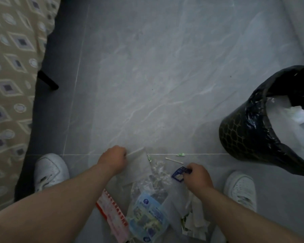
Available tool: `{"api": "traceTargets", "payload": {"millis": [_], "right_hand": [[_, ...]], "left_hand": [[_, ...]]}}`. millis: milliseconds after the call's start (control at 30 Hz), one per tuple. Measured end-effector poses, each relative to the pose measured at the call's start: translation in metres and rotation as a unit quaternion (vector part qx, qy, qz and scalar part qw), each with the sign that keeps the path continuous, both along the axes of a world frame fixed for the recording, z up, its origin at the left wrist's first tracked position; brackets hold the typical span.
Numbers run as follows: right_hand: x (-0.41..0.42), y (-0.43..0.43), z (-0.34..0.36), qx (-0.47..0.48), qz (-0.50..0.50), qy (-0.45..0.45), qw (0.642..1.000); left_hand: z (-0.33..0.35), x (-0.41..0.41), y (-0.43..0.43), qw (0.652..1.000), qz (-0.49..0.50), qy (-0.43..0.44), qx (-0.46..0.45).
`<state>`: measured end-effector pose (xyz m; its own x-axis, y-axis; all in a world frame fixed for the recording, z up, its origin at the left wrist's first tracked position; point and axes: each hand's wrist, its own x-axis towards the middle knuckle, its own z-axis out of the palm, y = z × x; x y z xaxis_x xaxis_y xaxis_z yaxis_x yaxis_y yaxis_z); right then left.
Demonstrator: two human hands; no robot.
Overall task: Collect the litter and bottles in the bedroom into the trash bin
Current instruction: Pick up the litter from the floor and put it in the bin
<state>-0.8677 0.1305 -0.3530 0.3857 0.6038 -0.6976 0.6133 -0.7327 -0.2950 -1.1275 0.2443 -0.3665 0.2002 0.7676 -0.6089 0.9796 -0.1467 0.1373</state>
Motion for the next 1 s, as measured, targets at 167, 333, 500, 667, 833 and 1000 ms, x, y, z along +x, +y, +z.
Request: {"api": "traceTargets", "payload": {"millis": [167, 333, 500, 667, 833, 1000], "right_hand": [[0.006, 0.022, 0.017, 0.058, -0.061, 0.063, 0.994], [0.010, 0.060, 0.058, 0.134, -0.072, 0.120, 0.981], [0.036, 0.109, 0.146, 0.219, -0.008, 0.131, 0.967], [0.095, 0.118, 0.255, 0.302, 0.021, 0.107, 0.947], [0.182, 0.084, 0.317, 0.379, -0.071, 0.102, 0.917], [0.259, 0.042, 0.322, 0.393, -0.203, 0.125, 0.888]], "left_hand": [[0.020, -0.010, 0.010, 0.991, 0.098, -0.094, 0.007], [0.064, -0.006, 0.025, 0.966, 0.152, -0.196, 0.068], [0.136, 0.026, 0.040, 0.940, 0.176, -0.263, 0.130], [0.220, 0.096, 0.042, 0.911, 0.159, -0.342, 0.167], [0.275, 0.190, 0.025, 0.877, 0.130, -0.437, 0.153], [0.284, 0.288, 0.003, 0.871, 0.106, -0.468, 0.103]]}}
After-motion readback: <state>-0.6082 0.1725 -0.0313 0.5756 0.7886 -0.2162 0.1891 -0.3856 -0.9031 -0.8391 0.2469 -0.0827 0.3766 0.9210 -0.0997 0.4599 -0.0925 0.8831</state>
